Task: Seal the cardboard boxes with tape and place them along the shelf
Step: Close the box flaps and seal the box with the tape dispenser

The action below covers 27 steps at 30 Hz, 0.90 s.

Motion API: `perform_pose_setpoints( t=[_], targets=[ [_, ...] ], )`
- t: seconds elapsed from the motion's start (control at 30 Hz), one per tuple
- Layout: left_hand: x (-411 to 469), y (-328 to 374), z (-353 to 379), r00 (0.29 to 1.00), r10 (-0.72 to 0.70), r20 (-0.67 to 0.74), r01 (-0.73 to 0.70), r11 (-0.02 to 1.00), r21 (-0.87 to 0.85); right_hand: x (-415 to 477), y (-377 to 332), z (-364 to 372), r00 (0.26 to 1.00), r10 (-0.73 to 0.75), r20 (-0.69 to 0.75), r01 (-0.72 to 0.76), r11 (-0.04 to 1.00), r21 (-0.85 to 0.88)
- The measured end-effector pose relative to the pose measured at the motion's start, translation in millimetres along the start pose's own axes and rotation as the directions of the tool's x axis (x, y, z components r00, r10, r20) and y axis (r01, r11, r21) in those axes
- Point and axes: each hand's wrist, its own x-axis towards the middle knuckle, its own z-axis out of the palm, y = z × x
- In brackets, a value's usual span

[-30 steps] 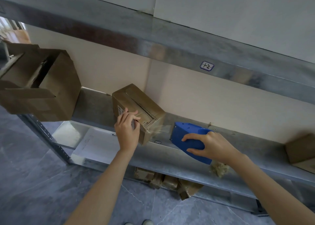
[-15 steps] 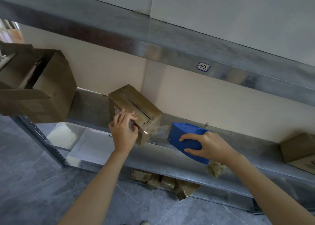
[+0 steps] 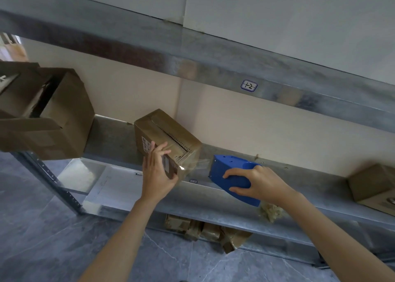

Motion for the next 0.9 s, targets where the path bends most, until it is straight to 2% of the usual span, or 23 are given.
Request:
perform_pose_setpoints(
  t=[0.13, 0.27, 0.37, 0.47, 0.67, 0.9],
  targets=[
    [-0.3, 4.1, 4.0, 0.999, -0.011, 0.051, 0.014, 0.999, -0.052, -1.1, -2.3, -2.9, 1.000, 0.000, -0.013, 0.000, 1.000, -0.009],
    [1.6, 16.1, 8.0, 0.997, -0.082, -0.016, 0.080, 0.992, -0.101, -3.9, -3.4, -7.9, 1.000, -0.008, -0.025, 0.007, 0.999, -0.040],
    [-0.2, 16.7, 5.5, 0.996, -0.084, -0.034, 0.079, 0.988, -0.130, -6.3, -4.4, -12.6, 0.999, -0.021, -0.042, 0.020, 0.999, -0.041],
    [-1.7, 8.1, -3.3, 1.000, -0.027, 0.014, 0.028, 0.991, -0.128, -7.7, -9.0, -15.9, 0.996, -0.062, -0.065, 0.059, 0.998, -0.037],
    [5.0, -10.4, -45.3, 0.980, 0.034, 0.195, -0.011, 0.993, -0.119, -1.3, -30.4, -19.7, 0.979, -0.175, -0.101, 0.175, 0.985, -0.007],
    [6.8, -25.3, -73.8, 0.987, -0.064, 0.146, 0.079, 0.991, -0.105, 27.8, -64.0, -21.1, 0.952, -0.287, -0.107, 0.291, 0.957, 0.020]
  ],
)
